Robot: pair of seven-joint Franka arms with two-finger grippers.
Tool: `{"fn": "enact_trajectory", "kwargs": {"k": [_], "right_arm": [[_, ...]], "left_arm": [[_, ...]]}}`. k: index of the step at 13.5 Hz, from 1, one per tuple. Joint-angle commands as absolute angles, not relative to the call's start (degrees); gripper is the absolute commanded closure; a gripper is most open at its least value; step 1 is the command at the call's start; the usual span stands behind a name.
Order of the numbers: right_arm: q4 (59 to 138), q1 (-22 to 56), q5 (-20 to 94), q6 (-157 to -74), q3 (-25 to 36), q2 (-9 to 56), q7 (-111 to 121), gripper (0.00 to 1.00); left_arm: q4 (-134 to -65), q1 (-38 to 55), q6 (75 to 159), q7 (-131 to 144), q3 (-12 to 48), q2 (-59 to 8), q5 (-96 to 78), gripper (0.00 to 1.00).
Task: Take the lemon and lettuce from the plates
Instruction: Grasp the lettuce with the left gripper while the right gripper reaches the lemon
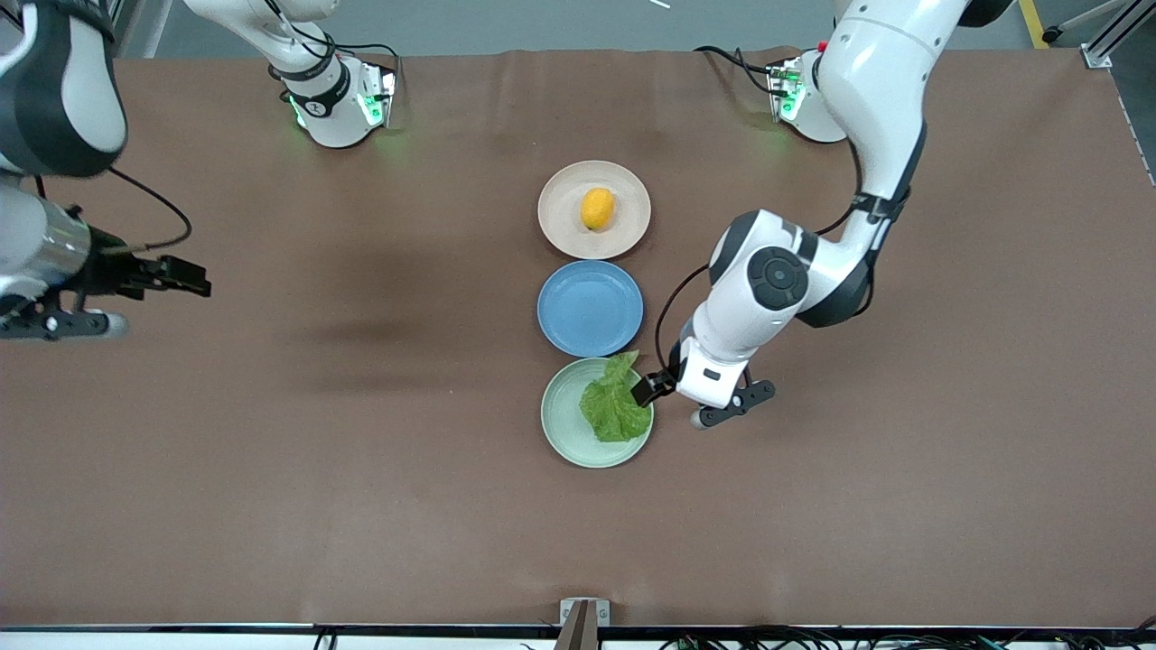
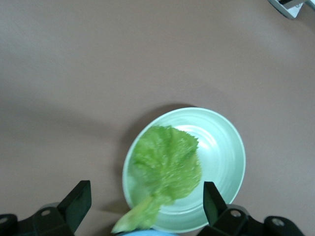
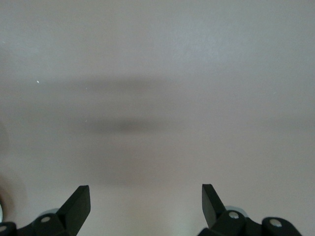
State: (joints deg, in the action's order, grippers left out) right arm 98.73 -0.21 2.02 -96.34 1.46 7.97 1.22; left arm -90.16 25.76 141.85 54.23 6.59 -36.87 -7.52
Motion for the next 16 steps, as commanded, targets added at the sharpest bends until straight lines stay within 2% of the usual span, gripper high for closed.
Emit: {"fn": "enact_trajectory", "kwargs": {"k": [1,5,7,9,13,16], "right_arm": [[99.84,4.45,2.81,-94.92,0.97,6.51,-11.02,0.0],[105.19,13.68,8.0,-97.11,0.97,3.17,-24.41,0.0],[107.83,19.92,8.0,-100.18,0.97,1.33,-28.98,0.0],[110.03,27.21,8.0,-104.13,0.97,1.14,-36.34,0.0],[118.55,42.86,8.0,-124.67,0.88,2.45,-58.14,0.0],[118.57,50.17,8.0,-135.4,0.97,10.34,-65.72,0.0]], "left_arm": [[-88.77,27.86,145.01,60.8,6.24,-40.33,-8.44,0.0],[-88.77,29.7,149.31,69.68,6.07,-42.8,-8.26,0.02],[-88.77,29.71,150.29,70.57,6.06,-43.68,-8.17,0.13],[-89.03,29.71,150.29,70.58,6.06,-43.94,-8.0,0.19],[-88.77,29.71,150.29,70.49,6.06,-45.52,-7.82,0.26],[-88.68,29.79,150.29,70.49,5.98,-45.97,-7.82,0.32]]}}
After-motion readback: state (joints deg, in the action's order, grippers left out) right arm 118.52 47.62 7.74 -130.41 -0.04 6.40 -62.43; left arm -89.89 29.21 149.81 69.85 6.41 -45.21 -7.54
